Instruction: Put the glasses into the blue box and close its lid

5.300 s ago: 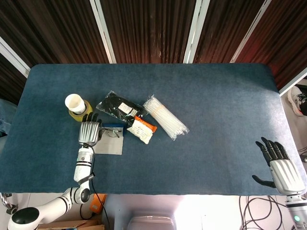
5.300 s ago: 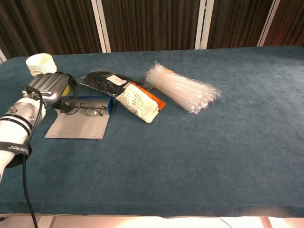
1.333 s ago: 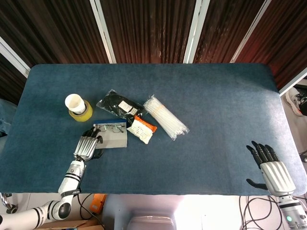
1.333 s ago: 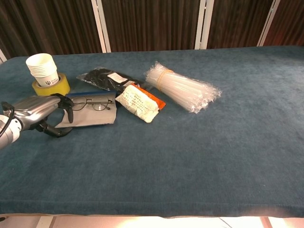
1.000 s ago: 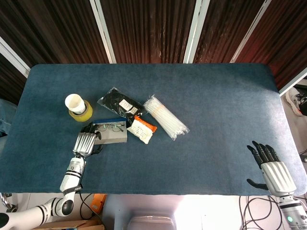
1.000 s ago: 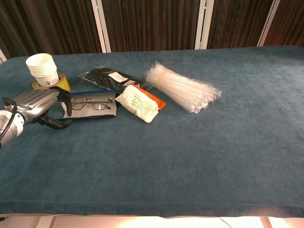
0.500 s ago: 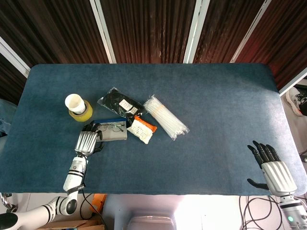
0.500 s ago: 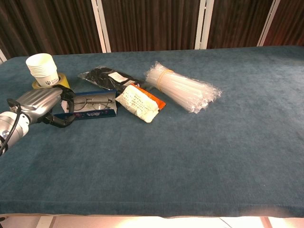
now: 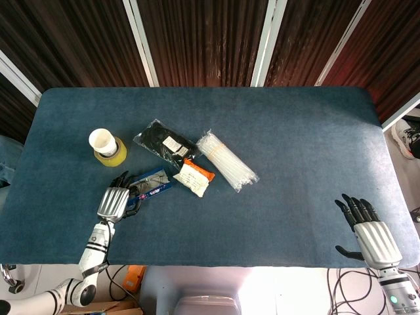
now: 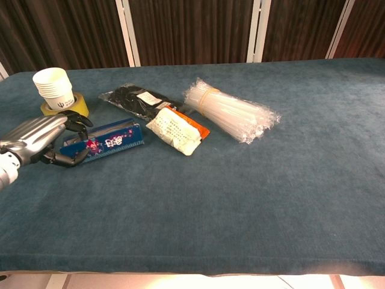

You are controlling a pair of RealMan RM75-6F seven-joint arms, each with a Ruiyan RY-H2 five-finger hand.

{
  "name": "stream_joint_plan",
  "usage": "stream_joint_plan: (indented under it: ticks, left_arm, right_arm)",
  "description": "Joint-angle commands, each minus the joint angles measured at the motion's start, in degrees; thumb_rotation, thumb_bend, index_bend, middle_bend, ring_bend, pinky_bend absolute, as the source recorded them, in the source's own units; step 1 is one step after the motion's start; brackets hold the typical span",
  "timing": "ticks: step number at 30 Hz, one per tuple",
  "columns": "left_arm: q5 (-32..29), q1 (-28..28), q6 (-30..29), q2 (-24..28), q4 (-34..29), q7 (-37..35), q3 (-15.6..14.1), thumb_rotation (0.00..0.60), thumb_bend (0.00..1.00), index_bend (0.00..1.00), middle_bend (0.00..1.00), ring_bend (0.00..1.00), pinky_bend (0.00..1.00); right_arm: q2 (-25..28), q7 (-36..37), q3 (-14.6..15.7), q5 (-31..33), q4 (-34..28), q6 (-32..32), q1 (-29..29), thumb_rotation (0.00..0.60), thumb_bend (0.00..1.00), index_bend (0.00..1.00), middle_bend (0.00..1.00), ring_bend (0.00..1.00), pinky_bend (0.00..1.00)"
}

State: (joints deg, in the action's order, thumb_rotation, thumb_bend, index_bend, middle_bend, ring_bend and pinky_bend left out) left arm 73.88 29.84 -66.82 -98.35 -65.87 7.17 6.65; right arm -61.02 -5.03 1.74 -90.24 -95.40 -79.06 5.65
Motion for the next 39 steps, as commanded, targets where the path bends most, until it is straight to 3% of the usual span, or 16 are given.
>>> stream_joint_plan:
  ticks: [1, 7, 13, 29, 34, 39]
  left_arm:
    - [1.9, -2.0, -1.9, 3.3, -4.0, -1.6, -1.6, 0.530, 0.57, 0.64, 0.17, 0.03, 0.16]
    - [0.8, -3.1, -0.2, 7.3, -9.4, -3.2, -1.7, 0.524, 0.57, 0.64, 0.17, 0.03, 0.16]
    - [-4.5, -2.1, 5.4, 10.2, -13.0, -6.0, 1.1, 0.523, 0.55, 0.64, 0.16, 0.03, 0.16]
    - [-12.8, 0.8, 11.7, 10.1, -10.5, -5.7, 5.7, 0.498, 0.53, 0.65, 0.17, 0.04, 0.19]
    - [-14.9, 1.5, 13.2, 9.4, -8.6, -5.3, 6.2, 0.502, 0.44, 0.63, 0.17, 0.04, 0.19]
    - [-16.1, 2.3, 14.5, 8.2, -6.1, -5.8, 6.7, 0.486, 0.43, 0.59, 0.17, 0.05, 0.19]
  right_arm:
    - [0.0, -0.1, 0.0, 0.0, 0.0, 0.1, 0.0, 0.600, 0.27, 0.00, 0.00, 0.00, 0.00]
    - [-0.1, -0.4, 0.4, -0.7, -0.2, 0.2, 0.1, 0.600, 0.27, 0.00, 0.00, 0.00, 0.00]
    - [-0.1, -0.3, 0.4, -0.7, -0.2, 0.0, 0.0, 0.600, 0.27, 0.00, 0.00, 0.00, 0.00]
    - [-0.3, -0.8, 0.4, -0.3, -0.1, 0.5, 0.2, 0.600, 0.27, 0.00, 0.00, 0.00, 0.00]
    - [-0.2, -0.9, 0.4, 0.0, -0.2, 0.8, 0.2, 0.600, 0.27, 0.00, 0.00, 0.00, 0.00]
    - [0.0, -0.9, 0.4, 0.2, -0.3, 0.8, 0.2, 0.600, 0.27, 0.00, 0.00, 0.00, 0.00]
